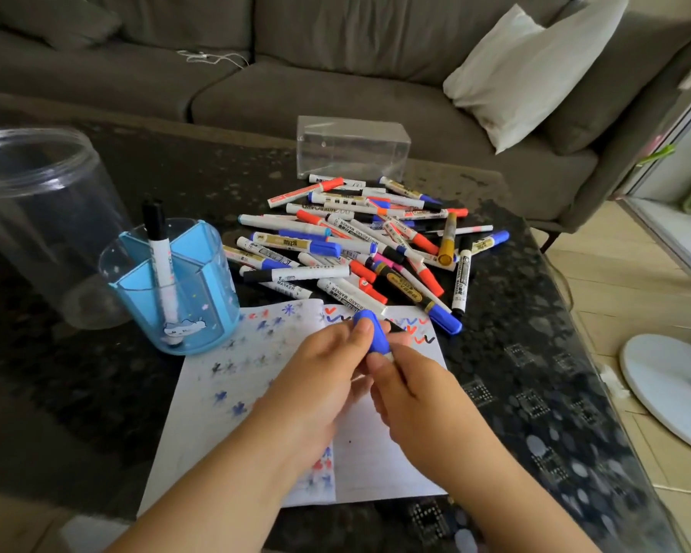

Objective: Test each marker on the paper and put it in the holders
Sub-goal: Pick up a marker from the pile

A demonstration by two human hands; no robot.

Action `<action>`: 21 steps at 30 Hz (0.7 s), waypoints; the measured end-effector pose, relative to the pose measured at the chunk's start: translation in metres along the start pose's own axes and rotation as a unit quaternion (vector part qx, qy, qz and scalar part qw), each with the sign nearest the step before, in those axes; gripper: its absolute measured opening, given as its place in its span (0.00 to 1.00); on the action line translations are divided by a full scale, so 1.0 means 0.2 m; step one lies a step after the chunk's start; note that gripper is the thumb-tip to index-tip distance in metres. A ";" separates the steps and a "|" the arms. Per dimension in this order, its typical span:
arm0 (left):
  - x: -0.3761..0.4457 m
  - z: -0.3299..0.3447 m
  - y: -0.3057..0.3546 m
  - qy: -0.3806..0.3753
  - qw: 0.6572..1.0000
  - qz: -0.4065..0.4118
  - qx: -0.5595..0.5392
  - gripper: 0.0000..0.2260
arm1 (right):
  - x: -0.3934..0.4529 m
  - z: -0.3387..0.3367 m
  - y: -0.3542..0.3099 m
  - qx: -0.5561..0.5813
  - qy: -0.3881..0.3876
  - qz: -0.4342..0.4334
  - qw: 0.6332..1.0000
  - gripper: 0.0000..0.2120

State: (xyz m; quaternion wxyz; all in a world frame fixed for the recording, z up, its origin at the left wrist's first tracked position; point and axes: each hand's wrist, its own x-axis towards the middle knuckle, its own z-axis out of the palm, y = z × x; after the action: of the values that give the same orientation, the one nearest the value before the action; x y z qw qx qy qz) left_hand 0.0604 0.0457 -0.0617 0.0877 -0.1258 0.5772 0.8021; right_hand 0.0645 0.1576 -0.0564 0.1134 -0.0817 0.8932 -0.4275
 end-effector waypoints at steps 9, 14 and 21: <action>-0.05 0.07 0.04 0.125 0.989 -0.023 0.072 0.13 | -0.09 0.04 -0.15 -0.111 0.046 0.014 0.993 0.12; -0.06 0.12 0.02 0.164 0.983 -0.069 0.045 0.13 | -0.14 0.03 -0.17 -0.255 0.030 0.022 0.966 0.16; -0.03 0.13 0.04 0.194 0.976 -0.097 0.024 0.17 | -0.15 0.00 -0.19 -0.373 0.040 -0.004 0.927 0.15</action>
State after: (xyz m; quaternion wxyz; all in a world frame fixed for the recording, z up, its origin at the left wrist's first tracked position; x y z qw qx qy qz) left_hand 0.0617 0.0676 -0.0456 0.0545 -0.3328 0.5874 0.7357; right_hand 0.0960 0.1420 -0.0227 0.0370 -0.1045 0.9916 -0.0669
